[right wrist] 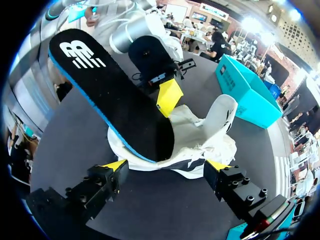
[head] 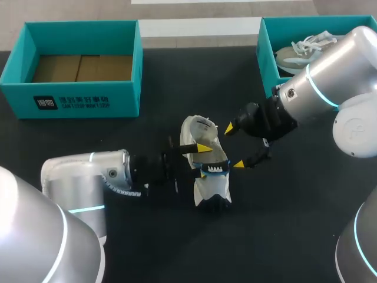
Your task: Take the shoe out of the shoebox, open the shoe tongue, remove and reinsert the insole, then place the shoe into the shoebox
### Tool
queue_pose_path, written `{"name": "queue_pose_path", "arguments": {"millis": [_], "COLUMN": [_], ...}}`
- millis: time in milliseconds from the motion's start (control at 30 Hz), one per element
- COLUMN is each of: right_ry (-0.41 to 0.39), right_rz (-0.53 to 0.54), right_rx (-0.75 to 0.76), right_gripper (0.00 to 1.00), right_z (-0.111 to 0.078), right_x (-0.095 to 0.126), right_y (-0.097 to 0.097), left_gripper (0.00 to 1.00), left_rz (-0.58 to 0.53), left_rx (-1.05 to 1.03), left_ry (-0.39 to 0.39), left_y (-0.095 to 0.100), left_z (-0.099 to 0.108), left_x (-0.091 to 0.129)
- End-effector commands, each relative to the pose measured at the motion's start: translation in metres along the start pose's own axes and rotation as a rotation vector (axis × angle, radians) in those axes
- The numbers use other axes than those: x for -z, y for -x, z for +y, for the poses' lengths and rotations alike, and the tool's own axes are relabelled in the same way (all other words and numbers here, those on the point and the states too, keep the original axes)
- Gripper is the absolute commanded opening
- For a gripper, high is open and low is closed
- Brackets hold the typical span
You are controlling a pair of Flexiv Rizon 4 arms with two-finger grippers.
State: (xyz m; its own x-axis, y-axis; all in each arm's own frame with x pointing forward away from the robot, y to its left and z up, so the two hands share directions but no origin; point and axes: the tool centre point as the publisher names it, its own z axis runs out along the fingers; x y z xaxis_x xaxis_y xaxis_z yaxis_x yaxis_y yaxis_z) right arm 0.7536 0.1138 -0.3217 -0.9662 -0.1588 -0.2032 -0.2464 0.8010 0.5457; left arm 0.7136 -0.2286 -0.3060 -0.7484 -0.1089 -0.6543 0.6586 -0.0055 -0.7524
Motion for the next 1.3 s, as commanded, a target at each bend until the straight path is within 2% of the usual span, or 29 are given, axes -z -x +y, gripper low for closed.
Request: {"name": "queue_pose_path", "arguments": {"millis": [33, 100, 133, 200, 333, 533, 867, 1000, 1100, 1133, 1167, 1300], "right_ry": [-0.003, -0.003, -0.003, -0.003, -0.003, -0.003, -0.003, -0.003, -0.003, -0.003, -0.003, -0.003], "right_rz": [-0.003, -0.003, -0.003, -0.003, -0.003, -0.003, -0.003, -0.003, -0.003, -0.003, -0.003, -0.003], "right_rx": [0.0, 0.0, 0.0, 0.0, 0.0, 0.0, 0.0, 0.0, 0.0, 0.0, 0.0, 0.0], "right_gripper": [1.0, 1.0, 1.0, 1.0, 1.0, 1.0, 1.0, 1.0, 1.0, 1.0, 1.0, 1.0], "right_z": [0.001, 0.001, 0.001, 0.001, 0.001, 0.001, 0.001, 0.001, 0.001, 0.001, 0.001, 0.001], "right_x": [-0.001, -0.001, -0.001, -0.001, -0.001, -0.001, -0.001, -0.001, -0.001, -0.001, -0.001, -0.001], "right_y": [-0.001, -0.001, -0.001, -0.001, -0.001, -0.001, -0.001, -0.001, -0.001, -0.001, -0.001, -0.001], "left_gripper": [0.42, 0.38, 0.31, 0.0, 0.0, 0.0, 0.0, 0.0, 0.0, 0.34, 0.46, 0.45], "left_rz": [0.0, 0.007, 0.01, 0.026, 0.039, 0.077, 0.06, 0.062, 0.061, 0.057, 0.056, 0.046], "left_rx": [0.0, 0.01, 0.011, 0.02, 0.03, -0.002, -0.025, -0.016, -0.002, 0.0, -0.001, -0.023], "left_ry": [0.002, -0.002, -0.001, -0.001, 0.002, 0.036, 0.072, 0.086, 0.085, 0.079, 0.076, 0.048], "left_y": [-0.005, -0.009, -0.011, -0.017, -0.025, -0.031, -0.018, -0.02, -0.021, -0.02, -0.019, -0.014], "left_z": [-0.012, -0.015, -0.015, -0.013, -0.007, 0.013, 0.033, 0.042, 0.038, 0.033, 0.029, 0.012], "left_x": [0.009, 0.009, 0.009, 0.007, 0.004, 0.002, 0.01, 0.009, 0.008, 0.008, 0.008, 0.01]}}
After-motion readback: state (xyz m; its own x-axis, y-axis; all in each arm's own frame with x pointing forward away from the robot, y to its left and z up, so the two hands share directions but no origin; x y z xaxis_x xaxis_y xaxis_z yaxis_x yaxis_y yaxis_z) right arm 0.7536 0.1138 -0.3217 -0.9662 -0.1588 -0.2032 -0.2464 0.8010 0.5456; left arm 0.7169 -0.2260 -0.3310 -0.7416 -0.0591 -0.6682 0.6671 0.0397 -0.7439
